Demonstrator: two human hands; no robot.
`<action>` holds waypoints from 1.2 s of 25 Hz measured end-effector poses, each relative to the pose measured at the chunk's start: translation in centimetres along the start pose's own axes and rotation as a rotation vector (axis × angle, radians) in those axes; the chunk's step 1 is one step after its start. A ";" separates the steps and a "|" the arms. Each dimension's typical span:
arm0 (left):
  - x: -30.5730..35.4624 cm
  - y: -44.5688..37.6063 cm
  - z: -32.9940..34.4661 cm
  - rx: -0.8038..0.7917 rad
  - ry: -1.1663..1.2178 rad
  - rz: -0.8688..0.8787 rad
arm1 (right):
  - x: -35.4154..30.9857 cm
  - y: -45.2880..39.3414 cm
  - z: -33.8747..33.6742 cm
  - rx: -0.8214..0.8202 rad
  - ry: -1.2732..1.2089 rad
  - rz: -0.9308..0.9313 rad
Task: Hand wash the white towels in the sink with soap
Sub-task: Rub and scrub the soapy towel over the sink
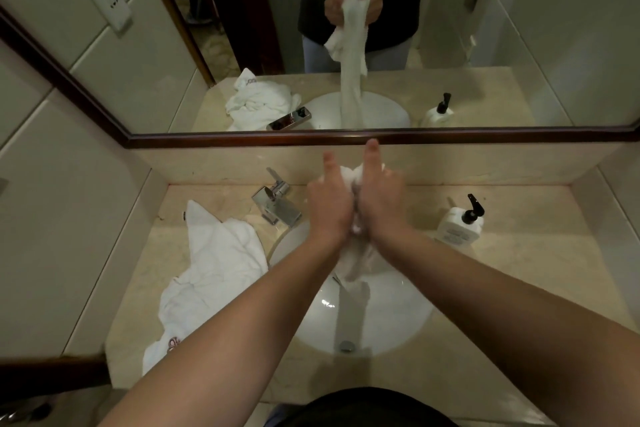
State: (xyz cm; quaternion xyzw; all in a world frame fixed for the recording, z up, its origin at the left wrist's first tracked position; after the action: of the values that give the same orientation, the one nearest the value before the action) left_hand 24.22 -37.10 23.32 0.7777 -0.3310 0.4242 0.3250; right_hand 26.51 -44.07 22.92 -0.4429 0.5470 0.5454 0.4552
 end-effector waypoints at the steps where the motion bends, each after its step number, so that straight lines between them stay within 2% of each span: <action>1: 0.0 0.4 0.2 -0.019 0.028 0.032 | -0.4 -0.2 -0.2 0.039 -0.047 0.041; 3: 0.1 0.4 0.0 0.004 0.060 -0.015 | -0.2 0.3 -0.1 0.046 -0.051 0.034; 5: -0.4 0.3 -0.2 0.010 0.096 -0.140 | 0.8 1.6 0.0 -0.029 0.024 -0.017; 7: -1.0 1.0 0.6 -0.034 0.068 -0.112 | 0.6 0.7 -0.4 0.002 0.006 -0.028; 9: -0.8 1.5 0.9 -0.033 0.054 -0.052 | 0.0 -0.1 -0.9 0.083 -0.061 0.052; 11: 0.0 0.8 0.4 0.011 0.088 -0.127 | 0.3 1.0 -0.6 0.048 -0.043 0.044; 13: -0.4 0.2 0.3 0.043 0.068 -0.128 | 0.8 2.1 -0.5 -0.024 -0.012 0.011; 16: -0.8 1.0 0.9 0.005 0.111 -0.058 | -0.3 0.7 -0.6 0.074 -0.021 0.022; 17: -1.0 0.7 0.9 -0.001 0.109 -0.093 | -0.3 0.9 -0.4 0.091 -0.032 0.041; 19: -1.5 -0.4 0.5 0.024 0.154 -0.198 | 0.8 2.2 0.0 0.025 -0.030 0.036; 21: -1.7 0.0 0.5 0.016 0.158 -0.180 | 1.2 2.7 -0.3 -0.023 -0.020 0.015; 24: -1.6 1.2 1.1 -0.012 0.130 -0.114 | 0.8 1.1 -0.9 0.129 -0.078 0.062; 28: -1.4 0.4 0.1 0.049 0.260 -0.248 | 1.4 3.7 0.2 0.033 -0.047 0.090; 30: -1.0 1.7 0.4 0.035 0.265 -0.199 | 0.2 2.2 -0.3 0.107 -0.046 0.066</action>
State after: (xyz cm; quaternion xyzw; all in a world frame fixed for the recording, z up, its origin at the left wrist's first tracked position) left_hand 22.59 -38.18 22.62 0.7494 -0.1995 0.4944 0.3926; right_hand 24.29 -44.33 23.15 -0.3872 0.5788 0.5402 0.4725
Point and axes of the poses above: each hand's wrist, its own y-axis away from the middle knuckle, its own z-axis out of the palm, x = y × z, the point moved 2 cm from there along -y, towards the middle knuckle, and after that the axes turned 11 degrees about -y, right-handed, at the moved point
